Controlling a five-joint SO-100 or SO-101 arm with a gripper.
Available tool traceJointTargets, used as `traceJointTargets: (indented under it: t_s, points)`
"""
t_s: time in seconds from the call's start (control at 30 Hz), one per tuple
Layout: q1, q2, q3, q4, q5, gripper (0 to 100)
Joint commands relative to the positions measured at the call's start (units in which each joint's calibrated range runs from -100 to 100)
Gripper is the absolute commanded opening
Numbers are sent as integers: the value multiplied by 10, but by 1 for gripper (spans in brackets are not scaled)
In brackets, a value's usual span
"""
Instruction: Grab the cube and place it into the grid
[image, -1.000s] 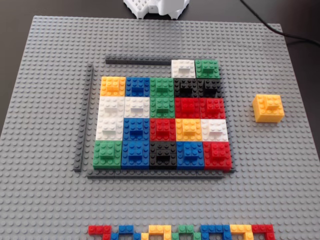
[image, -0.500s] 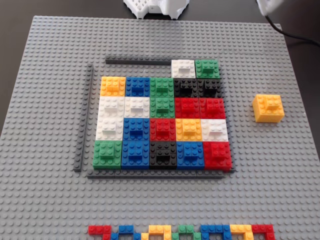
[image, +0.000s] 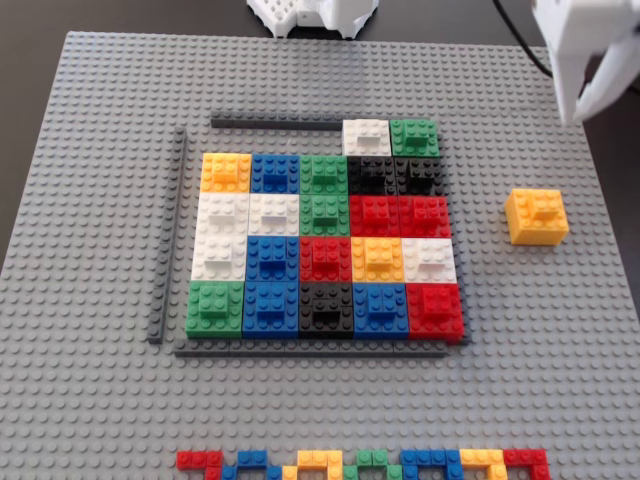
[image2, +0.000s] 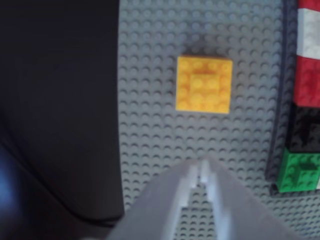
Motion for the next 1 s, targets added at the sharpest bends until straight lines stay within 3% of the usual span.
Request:
traceJointTargets:
  t_s: [0.0,0.13,0.27,0.37,0.97]
  points:
    - [10,26,-67,-6,1,0]
    - [16,52,-88,-5,4,4]
    - [23,66,-99,2,10,22]
    - [31,71,-101,2,11,30]
    - [36,126,-71,-21,7,31]
